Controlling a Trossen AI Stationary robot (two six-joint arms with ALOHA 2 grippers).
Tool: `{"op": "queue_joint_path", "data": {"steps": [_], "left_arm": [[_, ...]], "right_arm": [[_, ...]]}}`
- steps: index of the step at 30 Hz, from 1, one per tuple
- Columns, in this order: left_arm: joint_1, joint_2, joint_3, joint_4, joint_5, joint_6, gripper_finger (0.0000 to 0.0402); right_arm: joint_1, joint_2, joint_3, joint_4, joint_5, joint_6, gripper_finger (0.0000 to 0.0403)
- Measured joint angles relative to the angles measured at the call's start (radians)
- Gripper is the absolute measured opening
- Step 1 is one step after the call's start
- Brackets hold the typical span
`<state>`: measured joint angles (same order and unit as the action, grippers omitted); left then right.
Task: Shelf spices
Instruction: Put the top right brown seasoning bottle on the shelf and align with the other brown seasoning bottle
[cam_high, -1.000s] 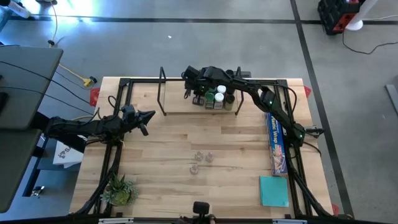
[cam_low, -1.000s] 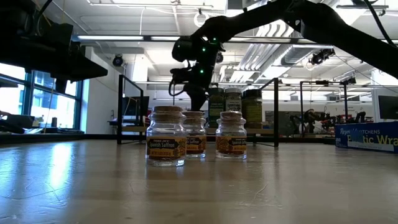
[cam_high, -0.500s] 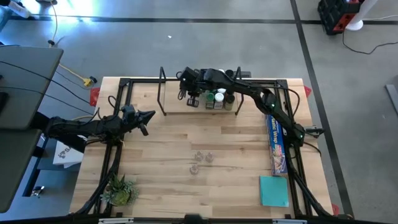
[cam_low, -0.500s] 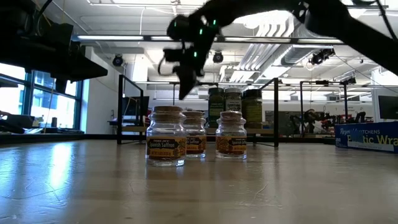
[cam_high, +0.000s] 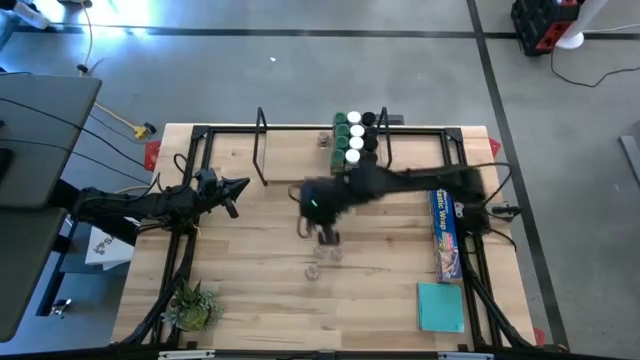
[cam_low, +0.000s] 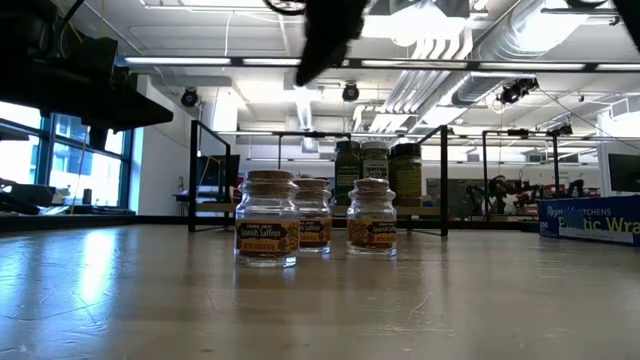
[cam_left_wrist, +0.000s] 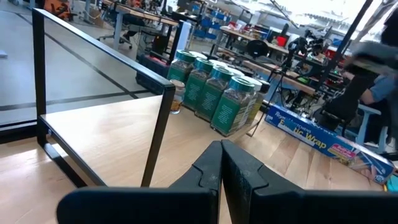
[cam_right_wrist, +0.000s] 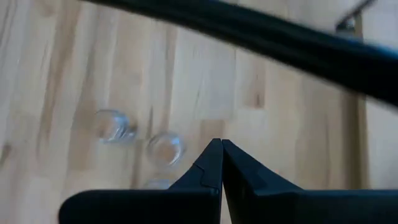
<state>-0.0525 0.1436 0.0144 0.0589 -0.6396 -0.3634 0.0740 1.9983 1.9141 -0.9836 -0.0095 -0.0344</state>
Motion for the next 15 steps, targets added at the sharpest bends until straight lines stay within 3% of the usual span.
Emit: {"op": "queue_joint_path", "data": {"steps": [4, 8, 12, 15], "left_arm": [[0.0, 0.0, 0.0, 0.0, 0.001, 0.0, 0.0005], [0.0, 0.0, 0.0, 0.0, 0.0, 0.0, 0.0005], [0.0, 0.0, 0.0, 0.0, 0.0, 0.0, 0.0005], [0.0, 0.0, 0.0, 0.0, 0.0, 0.0, 0.0005]], "right_arm": [[0.109, -0.177, -0.262, 0.163, 0.126, 0.225, 0.0], [0.177, -0.268, -0.454, 0.289, 0.224, 0.386, 0.0], [0.196, -0.293, -0.565, 0.366, 0.151, 0.401, 0.0012], [0.199, -0.282, -0.643, 0.457, 0.079, 0.372, 0.0049]]}}
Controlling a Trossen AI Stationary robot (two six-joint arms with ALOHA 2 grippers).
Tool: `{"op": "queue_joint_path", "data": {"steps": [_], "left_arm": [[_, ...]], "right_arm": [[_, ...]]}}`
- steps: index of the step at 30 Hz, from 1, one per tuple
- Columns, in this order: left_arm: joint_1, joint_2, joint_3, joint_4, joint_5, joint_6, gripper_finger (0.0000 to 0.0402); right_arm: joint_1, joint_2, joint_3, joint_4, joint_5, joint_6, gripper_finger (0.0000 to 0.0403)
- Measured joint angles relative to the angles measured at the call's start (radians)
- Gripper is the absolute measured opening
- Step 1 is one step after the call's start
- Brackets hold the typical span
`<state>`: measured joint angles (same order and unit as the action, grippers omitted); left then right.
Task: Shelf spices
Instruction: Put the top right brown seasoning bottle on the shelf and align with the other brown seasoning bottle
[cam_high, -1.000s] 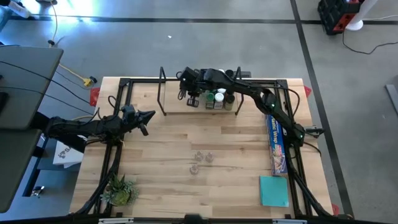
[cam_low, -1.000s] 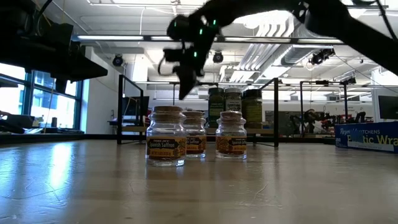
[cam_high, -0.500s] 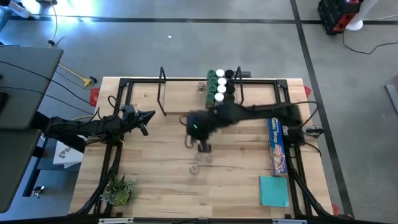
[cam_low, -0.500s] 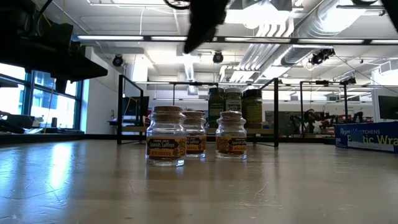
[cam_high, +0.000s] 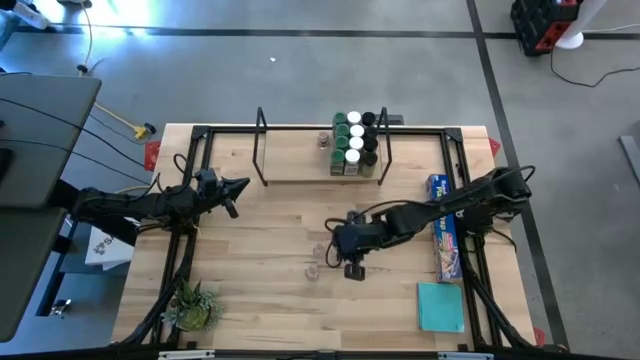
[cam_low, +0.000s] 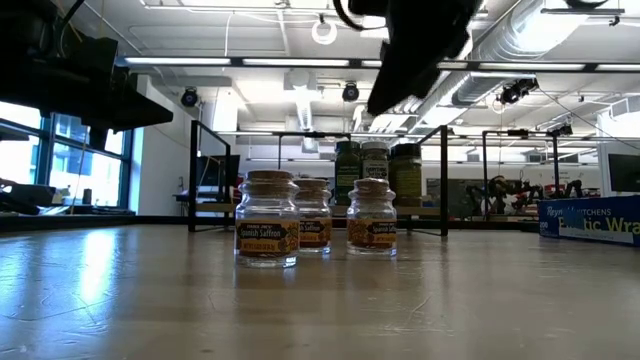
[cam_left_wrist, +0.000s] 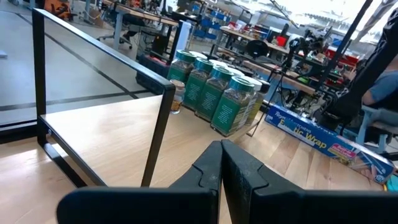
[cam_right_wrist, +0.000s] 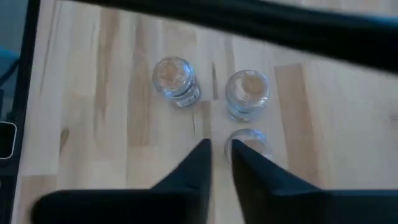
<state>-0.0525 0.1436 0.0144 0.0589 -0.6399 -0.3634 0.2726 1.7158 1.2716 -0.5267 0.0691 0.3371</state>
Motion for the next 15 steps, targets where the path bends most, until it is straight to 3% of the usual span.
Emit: {"op": "queue_joint_path", "data": {"steps": [10, 15], "left_arm": [[0.0, 0.0, 0.0, 0.0, 0.0, 0.0, 0.0005], [0.0, 0.0, 0.0, 0.0, -0.001, 0.0, 0.0005]], "right_arm": [[-0.017, -0.001, -0.154, 0.196, 0.033, -0.029, 0.0252], [-0.017, 0.043, -0.199, 0.289, 0.03, -0.055, 0.0289]]}}
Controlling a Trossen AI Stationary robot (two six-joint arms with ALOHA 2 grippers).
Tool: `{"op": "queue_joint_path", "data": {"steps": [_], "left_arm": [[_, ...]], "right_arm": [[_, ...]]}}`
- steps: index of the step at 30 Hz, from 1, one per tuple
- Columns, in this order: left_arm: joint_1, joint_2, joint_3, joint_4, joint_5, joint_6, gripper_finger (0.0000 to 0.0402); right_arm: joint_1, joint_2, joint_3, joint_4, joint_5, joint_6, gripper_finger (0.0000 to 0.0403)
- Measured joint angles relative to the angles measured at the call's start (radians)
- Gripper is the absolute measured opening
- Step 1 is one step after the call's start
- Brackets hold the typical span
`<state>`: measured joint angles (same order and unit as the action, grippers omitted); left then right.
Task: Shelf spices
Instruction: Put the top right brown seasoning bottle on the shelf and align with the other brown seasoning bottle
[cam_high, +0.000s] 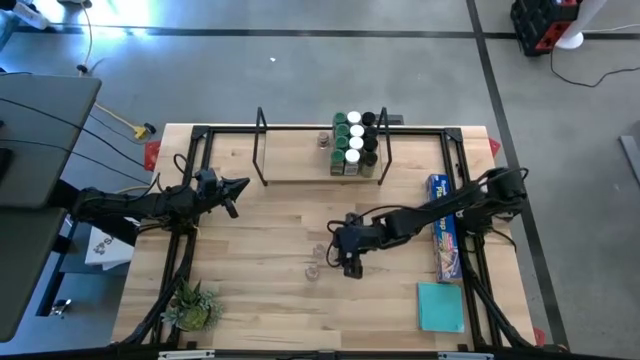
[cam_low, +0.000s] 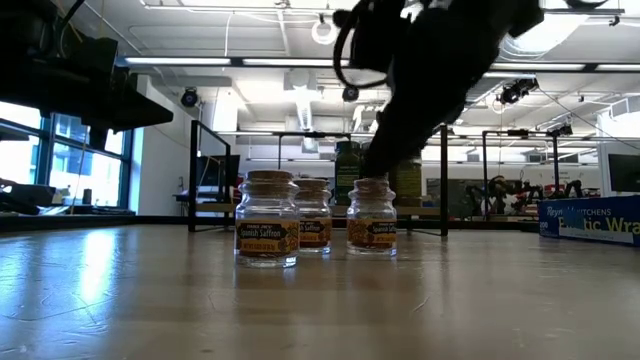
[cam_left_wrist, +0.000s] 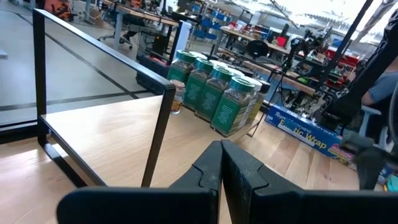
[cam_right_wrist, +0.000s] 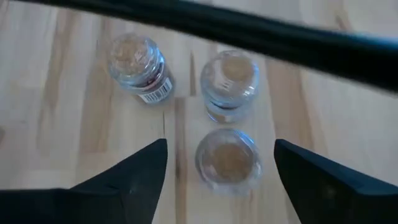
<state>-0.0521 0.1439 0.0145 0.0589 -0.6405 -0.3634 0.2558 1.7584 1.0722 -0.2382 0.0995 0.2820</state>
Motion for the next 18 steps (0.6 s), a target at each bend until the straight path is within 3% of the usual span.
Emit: {"op": "queue_joint_path", "data": {"steps": [6, 14, 18], "left_arm": [[0.0, 0.0, 0.0, 0.0, 0.001, 0.0, 0.0005], [0.0, 0.0, 0.0, 0.0, 0.001, 0.0, 0.0005], [0.0, 0.0, 0.0, 0.0, 0.0, 0.0, 0.0005]], "right_arm": [[0.008, 0.082, -0.003, 0.071, 0.005, -0.026, 0.027], [0.007, 0.098, -0.002, 0.07, 0.003, 0.03, 0.0161], [-0.011, 0.061, 0.053, -0.012, 0.0, 0.027, 0.0159]]}}
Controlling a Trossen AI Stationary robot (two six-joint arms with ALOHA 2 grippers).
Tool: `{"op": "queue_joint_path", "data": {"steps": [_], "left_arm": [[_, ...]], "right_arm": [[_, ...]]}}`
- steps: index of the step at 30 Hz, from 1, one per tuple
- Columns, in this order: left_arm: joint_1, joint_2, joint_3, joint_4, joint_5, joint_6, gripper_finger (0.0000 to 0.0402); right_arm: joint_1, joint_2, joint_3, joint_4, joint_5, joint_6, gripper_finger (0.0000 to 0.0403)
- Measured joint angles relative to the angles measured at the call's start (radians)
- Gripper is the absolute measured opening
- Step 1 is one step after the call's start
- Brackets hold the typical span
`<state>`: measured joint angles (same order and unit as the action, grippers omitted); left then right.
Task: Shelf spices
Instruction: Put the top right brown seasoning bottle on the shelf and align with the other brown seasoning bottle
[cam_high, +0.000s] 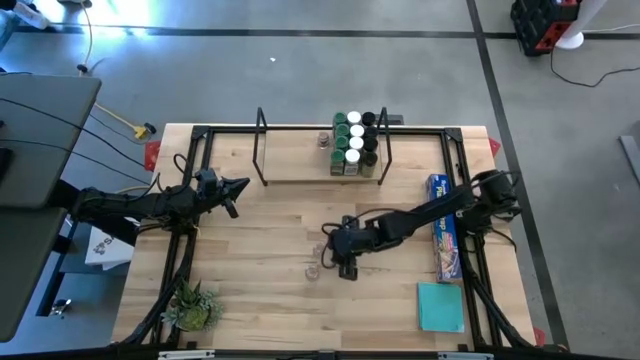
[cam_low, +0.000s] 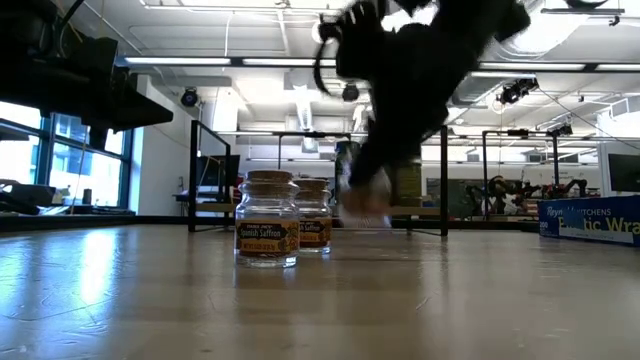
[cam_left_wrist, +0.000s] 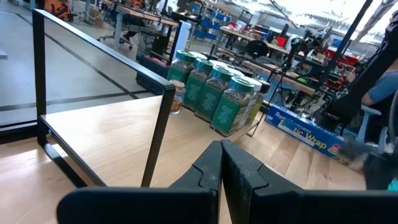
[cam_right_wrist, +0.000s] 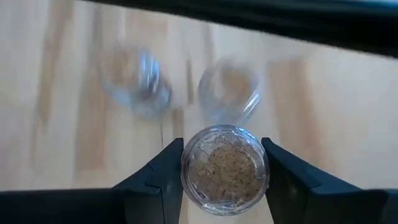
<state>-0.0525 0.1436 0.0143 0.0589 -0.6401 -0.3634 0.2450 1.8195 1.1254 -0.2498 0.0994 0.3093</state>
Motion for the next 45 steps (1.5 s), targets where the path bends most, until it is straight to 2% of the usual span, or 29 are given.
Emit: {"op": "queue_joint_path", "data": {"steps": [3, 6, 10, 18, 22, 26, 31, 38, 45], "left_arm": [[0.0, 0.0, 0.0, 0.0, 0.001, 0.0, 0.0005], [0.0, 0.0, 0.0, 0.0, 0.001, 0.0, 0.0005], [0.0, 0.0, 0.0, 0.0, 0.0, 0.0, 0.0005], [0.0, 0.0, 0.0, 0.0, 0.001, 0.0, 0.0005], [0.0, 0.0, 0.0, 0.0, 0.001, 0.0, 0.0005], [0.0, 0.0, 0.0, 0.0, 0.001, 0.0, 0.0005], [0.0, 0.0, 0.0, 0.0, 0.001, 0.0, 0.0005], [0.0, 0.0, 0.0, 0.0, 0.001, 0.0, 0.0005], [0.0, 0.0, 0.0, 0.0, 0.0, 0.0, 0.0005]], "right_arm": [[-0.05, -0.034, 0.105, -0.092, 0.001, -0.006, 0.0159], [-0.123, -0.033, 0.256, -0.181, 0.002, -0.095, 0.0159], [-0.242, 0.012, 0.446, -0.195, 0.002, -0.202, 0.0159], [-0.442, 0.253, 0.726, -0.309, -0.047, -0.373, 0.0159], [-0.509, 0.379, 0.854, -0.401, -0.05, -0.388, 0.0159], [-0.558, 0.451, 0.962, -0.503, -0.054, -0.388, 0.0159], [-0.586, 0.496, 1.007, -0.609, -0.055, -0.389, 0.0159], [-0.599, 0.494, 0.987, -0.661, -0.022, -0.386, 0.0199], [-0.599, 0.494, 0.987, -0.67, 0.046, -0.388, 0.0205]]}}
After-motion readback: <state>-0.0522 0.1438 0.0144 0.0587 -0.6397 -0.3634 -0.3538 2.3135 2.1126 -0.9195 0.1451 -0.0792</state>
